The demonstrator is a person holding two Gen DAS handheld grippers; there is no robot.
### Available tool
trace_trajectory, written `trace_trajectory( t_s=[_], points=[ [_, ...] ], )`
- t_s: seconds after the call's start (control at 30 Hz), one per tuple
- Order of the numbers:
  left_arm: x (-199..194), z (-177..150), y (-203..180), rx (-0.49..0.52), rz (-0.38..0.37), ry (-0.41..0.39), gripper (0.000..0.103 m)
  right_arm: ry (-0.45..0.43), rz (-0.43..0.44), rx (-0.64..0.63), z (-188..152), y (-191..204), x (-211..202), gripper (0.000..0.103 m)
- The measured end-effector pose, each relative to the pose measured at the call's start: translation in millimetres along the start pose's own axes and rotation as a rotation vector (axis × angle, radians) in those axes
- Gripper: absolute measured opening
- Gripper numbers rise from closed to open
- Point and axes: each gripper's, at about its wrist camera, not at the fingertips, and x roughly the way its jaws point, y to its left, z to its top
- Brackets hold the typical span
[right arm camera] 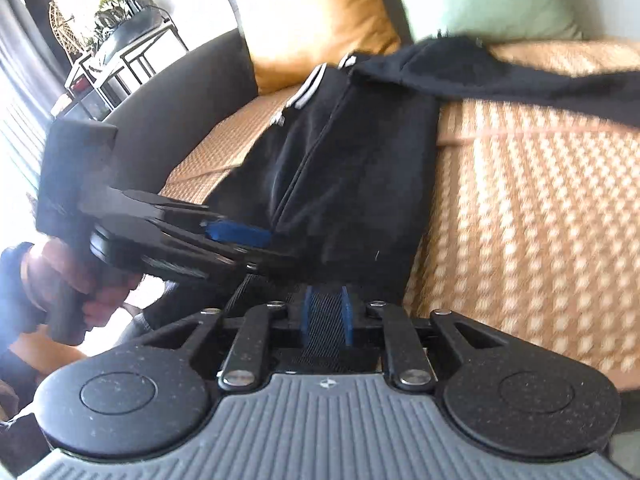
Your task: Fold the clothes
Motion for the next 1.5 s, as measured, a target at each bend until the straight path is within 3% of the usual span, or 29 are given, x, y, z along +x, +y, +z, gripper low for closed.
trace_trajectory(
  t_s=[0.07,0.13,0.23,0.37,0.47,0.57,0.8,1.17,1.2,1.23,1.27,1.3,1.37,1.5],
  points=[
    [-11.1,29.9,7.1,-0.015,0.032,-0.086,0.076,-0.05,-0.046,-0.009,19.8,-10.8,-2.7,0.049],
    [-10.1,63.7,18.0,-0.053,0.051,-0.14,0.081,-0.1,-0.092,-0.018,39.6,-21.5,-5.5,0.049],
    [11.3,108.4,27.5,-0.052,0.136,-0.166,0.081,-0.176,-0.182,-0.017,70.6,-49.3,-11.6,0.064],
    [60.2,144.8,33.9,0.072,0.234,-0.109,0.081,-0.225,-0.339,-0.021,104.9,-100.1,-14.6,0.069],
    [95.1,158.4,55.7,-0.009,0.194,-0.041,0.081,-0.243,-0.462,0.015,120.3,-144.2,-15.3,0.074],
    [117.4,160.2,78.0,-0.153,0.149,-0.036,0.081,-0.247,-0.543,0.068,128.0,-186.8,-12.8,0.078],
    [144.9,160.3,109.3,-0.425,0.067,-0.067,0.082,-0.251,-0.611,0.186,134.9,-255.4,-1.8,0.084],
    [168.2,171.9,128.4,-0.578,0.07,-0.147,0.081,-0.254,-0.544,0.315,131.8,-297.9,17.1,0.085],
    [170.3,173.5,130.1,-0.582,0.077,-0.148,0.076,-0.247,-0.543,0.321,132.5,-300.2,20.5,0.085],
    [172.4,175.2,131.7,-0.586,0.083,-0.149,0.063,-0.241,-0.542,0.327,133.2,-302.4,23.8,0.085],
    [173.1,176.5,133.4,-0.587,0.101,-0.145,0.042,-0.232,-0.531,0.337,133.8,-304.1,26.3,0.08],
    [173.3,177.6,135.8,-0.591,0.117,-0.136,0.012,-0.221,-0.506,0.354,134.2,-304.8,27.4,0.049],
    [170.2,178.6,142.5,-0.609,0.093,-0.125,0.006,-0.207,-0.448,0.379,135.3,-301.8,26.7,0.028],
    [154.1,184.4,143.5,-0.565,0.079,-0.125,0.004,-0.228,-0.255,0.368,130.7,-247.8,-1.1,0.023]
  ],
)
